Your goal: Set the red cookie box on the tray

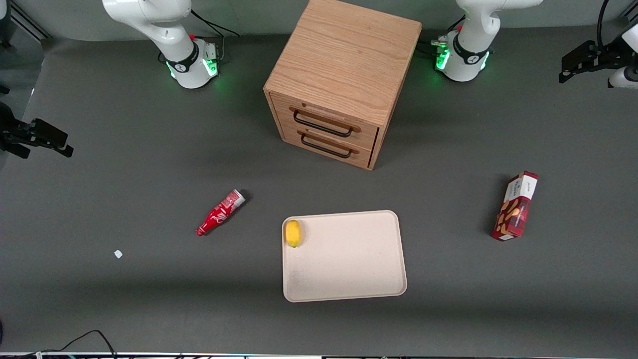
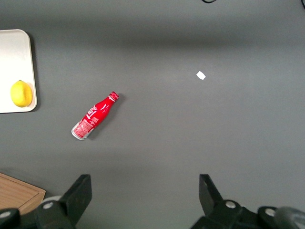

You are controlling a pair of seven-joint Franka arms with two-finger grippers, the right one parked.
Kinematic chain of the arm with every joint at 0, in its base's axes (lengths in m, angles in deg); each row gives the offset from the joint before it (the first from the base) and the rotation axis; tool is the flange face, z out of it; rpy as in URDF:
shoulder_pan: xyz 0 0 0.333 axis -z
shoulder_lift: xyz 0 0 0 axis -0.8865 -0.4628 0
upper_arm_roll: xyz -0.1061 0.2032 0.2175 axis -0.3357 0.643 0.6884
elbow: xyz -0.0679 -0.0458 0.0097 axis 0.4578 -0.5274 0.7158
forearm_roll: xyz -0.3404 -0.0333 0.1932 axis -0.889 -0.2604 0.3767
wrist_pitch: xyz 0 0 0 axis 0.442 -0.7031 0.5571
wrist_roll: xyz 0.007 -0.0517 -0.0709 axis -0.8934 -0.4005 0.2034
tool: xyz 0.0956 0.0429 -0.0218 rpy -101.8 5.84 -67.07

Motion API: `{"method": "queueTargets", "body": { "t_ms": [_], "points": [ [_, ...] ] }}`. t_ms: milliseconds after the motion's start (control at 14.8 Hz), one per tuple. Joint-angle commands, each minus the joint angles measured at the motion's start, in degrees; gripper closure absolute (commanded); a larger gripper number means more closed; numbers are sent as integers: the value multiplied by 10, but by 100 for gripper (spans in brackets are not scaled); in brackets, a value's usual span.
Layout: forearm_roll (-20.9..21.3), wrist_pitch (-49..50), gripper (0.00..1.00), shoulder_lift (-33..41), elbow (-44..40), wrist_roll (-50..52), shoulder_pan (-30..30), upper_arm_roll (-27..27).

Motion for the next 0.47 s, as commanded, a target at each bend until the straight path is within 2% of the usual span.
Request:
{"method": "queueTargets", "body": {
  "t_ms": [0,406],
  "points": [
    [9,18,0,-12,-26,-1,4,-2],
    [9,24,0,-13,-28,11,4,-1]
  ]
}}
